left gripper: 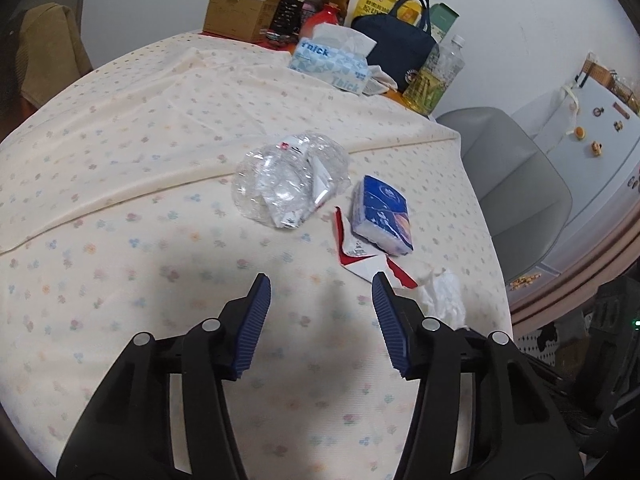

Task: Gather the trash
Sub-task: 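Grasp the crumpled white tissue with the right gripper while the left gripper grasps the red-and-white paper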

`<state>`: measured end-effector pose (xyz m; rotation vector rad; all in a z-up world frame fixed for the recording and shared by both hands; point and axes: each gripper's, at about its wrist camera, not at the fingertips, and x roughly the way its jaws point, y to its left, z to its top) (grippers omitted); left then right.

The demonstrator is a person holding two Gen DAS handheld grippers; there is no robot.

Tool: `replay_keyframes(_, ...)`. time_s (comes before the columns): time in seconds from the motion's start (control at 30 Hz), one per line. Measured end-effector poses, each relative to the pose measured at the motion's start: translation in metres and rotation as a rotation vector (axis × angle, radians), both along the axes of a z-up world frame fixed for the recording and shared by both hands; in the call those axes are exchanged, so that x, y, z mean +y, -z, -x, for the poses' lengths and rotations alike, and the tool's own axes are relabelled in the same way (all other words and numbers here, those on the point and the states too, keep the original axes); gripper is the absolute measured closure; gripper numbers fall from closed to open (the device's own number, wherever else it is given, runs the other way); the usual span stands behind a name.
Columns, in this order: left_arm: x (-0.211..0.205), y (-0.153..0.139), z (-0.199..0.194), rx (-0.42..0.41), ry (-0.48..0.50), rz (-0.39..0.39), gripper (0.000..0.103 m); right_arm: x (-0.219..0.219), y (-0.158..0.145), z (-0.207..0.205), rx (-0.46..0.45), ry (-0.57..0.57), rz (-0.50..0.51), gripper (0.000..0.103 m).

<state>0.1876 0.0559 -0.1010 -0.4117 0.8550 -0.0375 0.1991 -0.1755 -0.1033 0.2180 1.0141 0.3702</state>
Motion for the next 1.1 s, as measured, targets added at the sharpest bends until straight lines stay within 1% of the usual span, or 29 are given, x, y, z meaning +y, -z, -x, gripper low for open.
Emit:
replay_keyframes(0.2, -0.026, 0.008, -0.014, 0.023, 0.043, -0.031, 0.05, -0.032, -0.008, 0.004, -0.013, 0.052, -0.016, 0.099)
replay_keyframes(0.4, -0.05, 0.009, -0.024, 0.026, 0.081, -0.068, 0.049, -0.054, -0.014, 0.005, -0.021, 0.09, -0.034, 0.099)
replay_keyframes(0.53, -0.061, 0.009, -0.031, 0.025, 0.08, -0.084, 0.049, -0.063, -0.017, 0.007, -0.024, 0.1, -0.036, 0.099)
replay_keyframes(0.6, -0.066, 0.01, -0.035, 0.024, 0.061, -0.105, 0.049, -0.066, -0.017, 0.009, -0.023, 0.107, -0.035, 0.099)
replay_keyframes(0.7, -0.068, 0.016, -0.041, 0.044, 0.036, -0.123, 0.049, -0.071, -0.019, 0.011, -0.026, 0.114, -0.031, 0.099)
replay_keyframes(0.73, -0.067, 0.018, -0.042, 0.049, 0.026, -0.125, 0.052, -0.072, -0.02, 0.012, -0.029, 0.117, -0.028, 0.099)
replay_keyframes(0.77, -0.066, 0.018, -0.041, 0.042, 0.017, -0.126, 0.058, -0.073, -0.02, 0.013, -0.03, 0.118, -0.027, 0.099)
replay_keyframes(0.8, -0.064, 0.019, -0.039, 0.043, 0.006, -0.132, 0.061, -0.074, -0.02, 0.014, -0.03, 0.119, -0.027, 0.099)
replay_keyframes(0.83, -0.062, 0.019, -0.038, 0.043, -0.001, -0.131, 0.068, -0.074, -0.02, 0.014, -0.03, 0.12, -0.028, 0.099)
replay_keyframes(0.87, -0.059, 0.019, -0.037, 0.044, -0.007, -0.122, 0.08, -0.073, -0.019, 0.014, -0.028, 0.119, -0.029, 0.099)
replay_keyframes(0.9, -0.055, 0.02, -0.035, 0.047, -0.011, -0.11, 0.083, -0.072, -0.019, 0.015, -0.028, 0.117, -0.03, 0.099)
replay_keyframes(1.0, -0.046, 0.02, -0.029, 0.038, -0.008, -0.1, 0.084, -0.065, -0.018, 0.018, -0.029, 0.105, -0.035, 0.099)
replay_keyframes(1.1, -0.038, 0.014, -0.018, 0.007, -0.02, -0.09, 0.085, -0.057, -0.018, 0.019, -0.031, 0.09, -0.038, 0.099)
